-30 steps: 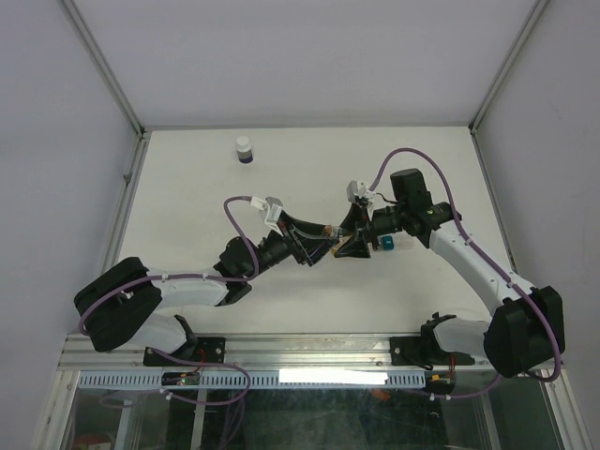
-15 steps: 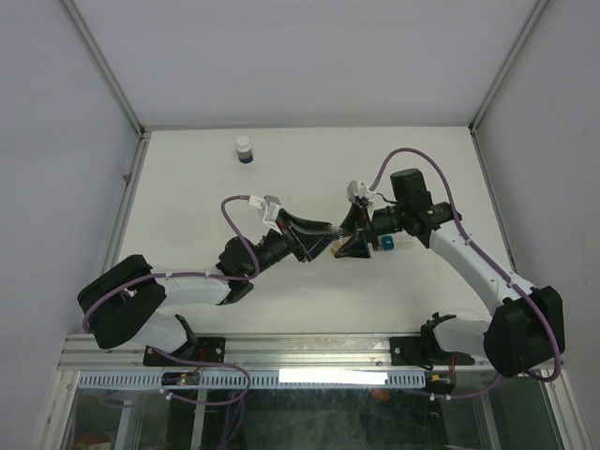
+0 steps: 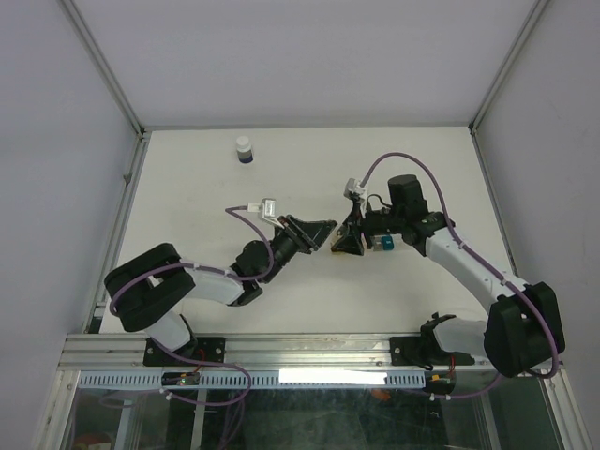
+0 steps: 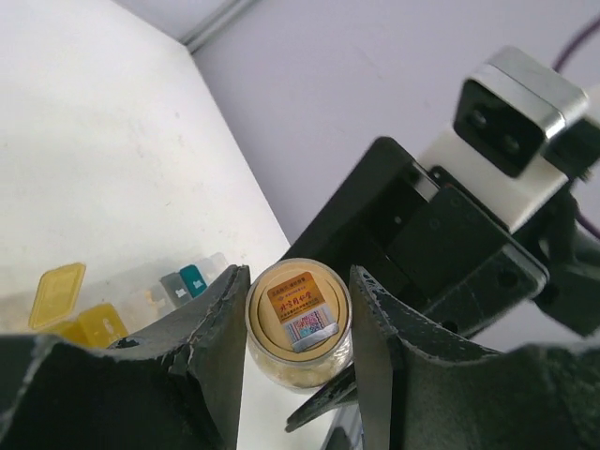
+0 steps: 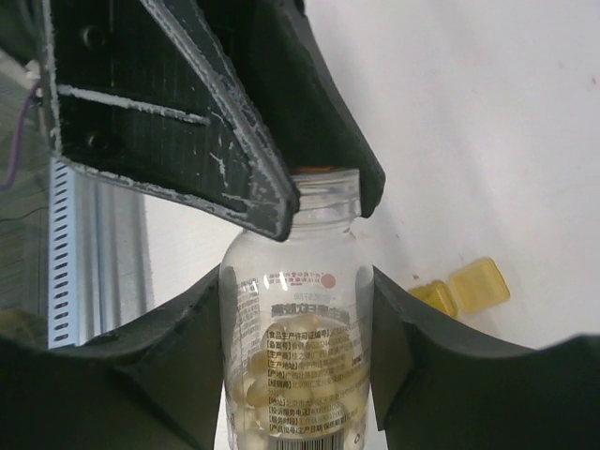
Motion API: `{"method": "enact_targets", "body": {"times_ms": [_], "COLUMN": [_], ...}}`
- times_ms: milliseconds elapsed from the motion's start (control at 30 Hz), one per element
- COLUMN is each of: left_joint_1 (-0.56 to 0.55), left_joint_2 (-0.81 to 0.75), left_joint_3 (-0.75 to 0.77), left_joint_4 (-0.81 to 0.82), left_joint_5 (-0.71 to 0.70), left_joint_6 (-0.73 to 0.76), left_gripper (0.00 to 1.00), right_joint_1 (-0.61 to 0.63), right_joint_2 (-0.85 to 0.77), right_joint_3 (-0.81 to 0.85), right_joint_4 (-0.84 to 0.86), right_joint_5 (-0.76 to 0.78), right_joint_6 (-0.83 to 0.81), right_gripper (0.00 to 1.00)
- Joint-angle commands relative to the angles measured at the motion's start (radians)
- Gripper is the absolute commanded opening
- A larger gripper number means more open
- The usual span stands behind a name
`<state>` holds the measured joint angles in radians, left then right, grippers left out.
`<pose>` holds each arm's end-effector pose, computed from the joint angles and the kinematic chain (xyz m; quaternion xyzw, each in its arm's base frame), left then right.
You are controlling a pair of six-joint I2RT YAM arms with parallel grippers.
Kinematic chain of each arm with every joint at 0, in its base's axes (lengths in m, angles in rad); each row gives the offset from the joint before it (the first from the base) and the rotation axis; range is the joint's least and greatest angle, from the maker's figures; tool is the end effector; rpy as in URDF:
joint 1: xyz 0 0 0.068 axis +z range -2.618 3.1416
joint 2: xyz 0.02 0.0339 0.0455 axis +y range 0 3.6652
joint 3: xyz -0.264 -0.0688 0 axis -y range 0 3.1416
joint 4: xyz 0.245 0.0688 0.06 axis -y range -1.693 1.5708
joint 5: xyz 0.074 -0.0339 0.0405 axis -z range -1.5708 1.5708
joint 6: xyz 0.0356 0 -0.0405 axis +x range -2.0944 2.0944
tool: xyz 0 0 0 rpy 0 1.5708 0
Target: Sort the pills into containers
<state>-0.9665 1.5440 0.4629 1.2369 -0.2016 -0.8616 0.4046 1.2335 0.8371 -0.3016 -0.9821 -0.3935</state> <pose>0.1699 -0.2335 0.2063 -0.0425 0.6498 -0.5589 0.5134 0.2215 0.1271 0.2631 -0.4942 0.6590 0.4294 0.3704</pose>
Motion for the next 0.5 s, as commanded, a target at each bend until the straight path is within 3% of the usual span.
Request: {"method": "enact_targets", "body": {"times_ms": [0,200,300,467], "left_joint_1": [-0.049,-0.134,-0.140,-0.139], "left_joint_2": [0.094,0.037,0.005,-0.052], "left_joint_3": [0.083,0.240,0.238,0.132], "left_joint_4": [-0.047,-0.471,-0.501,-0.278], "left_joint_5": [-0.264,-0.439,-0.452,-0.399], "left_joint_6": [-0.266,-0.331,-0.317,-0.145], "left_gripper": [0.00,0.00,0.01,0.69], "right_joint_1": [0.013,0.016,0.013,-0.012], "right_joint_2": [-0.006,0.015,0.013,0.005], "right_joint_3": [-0.003,0.007,0.011,0.024], "right_joint_4": [0.154,0.145,0.139,0.093], "right_joint_5": [0.195,0.224,0.156,-0.002], "right_joint_6": [0.125,0.131,0.136,0.090], "right_gripper": [0.00,0.00,0.00,0.00]}}
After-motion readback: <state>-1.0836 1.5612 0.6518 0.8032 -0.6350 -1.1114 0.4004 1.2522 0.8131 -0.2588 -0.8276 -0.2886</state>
